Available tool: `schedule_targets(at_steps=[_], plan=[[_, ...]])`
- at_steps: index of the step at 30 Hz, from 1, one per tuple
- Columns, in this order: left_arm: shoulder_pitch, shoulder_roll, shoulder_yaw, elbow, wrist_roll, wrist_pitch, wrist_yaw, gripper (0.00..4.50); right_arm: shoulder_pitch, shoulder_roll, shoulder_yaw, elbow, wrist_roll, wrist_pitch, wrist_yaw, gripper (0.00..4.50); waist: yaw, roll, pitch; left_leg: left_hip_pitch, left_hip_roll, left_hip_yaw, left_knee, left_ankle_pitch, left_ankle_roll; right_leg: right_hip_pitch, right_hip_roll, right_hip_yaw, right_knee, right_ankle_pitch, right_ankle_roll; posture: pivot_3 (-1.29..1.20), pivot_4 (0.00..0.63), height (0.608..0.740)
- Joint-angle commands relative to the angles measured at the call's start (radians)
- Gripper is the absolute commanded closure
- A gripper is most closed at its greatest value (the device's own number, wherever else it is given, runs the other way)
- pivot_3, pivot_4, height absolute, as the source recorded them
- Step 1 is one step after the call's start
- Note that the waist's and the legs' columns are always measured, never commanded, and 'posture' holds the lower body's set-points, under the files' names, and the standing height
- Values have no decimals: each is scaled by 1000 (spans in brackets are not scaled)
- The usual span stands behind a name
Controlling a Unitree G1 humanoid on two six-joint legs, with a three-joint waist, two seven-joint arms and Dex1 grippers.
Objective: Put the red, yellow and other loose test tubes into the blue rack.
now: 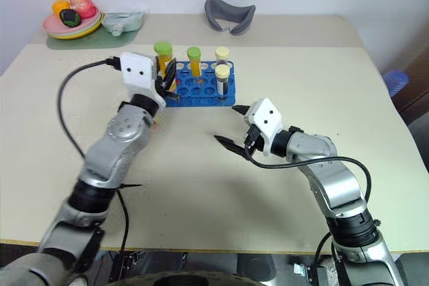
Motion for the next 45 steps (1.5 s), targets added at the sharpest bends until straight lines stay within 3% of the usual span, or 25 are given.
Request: schedule_targets(at_steps=[1,7,16,45], plan=[[-44,-65,-5,131,99,-210,-72,3672,-20,16,-9,-5,-9,-32,-21,0,0,0,0,0,0,0,0,0,0,0,0,0,0,0,0,0,150,740],[-68,-152,28,287,130,-350,-179,3672,-6,26,-26,-21,4,-24,-47,0,-1,0,0,0,0,0,0,0,0,0,0,0,0,0,0,0,150,740],[-99,-208,70,429,201,-420,-206,3672,13,21,-28,-39,5,-22,-65,0,-2,0,0,0,0,0,0,-1,2,0,0,0,0,0,0,0,150,740],[-35,-258,114,393,268,-393,-223,3672,-3,19,-21,-33,12,-17,-61,0,-2,0,0,0,0,0,0,-1,1,0,0,0,0,0,0,0,150,740]])
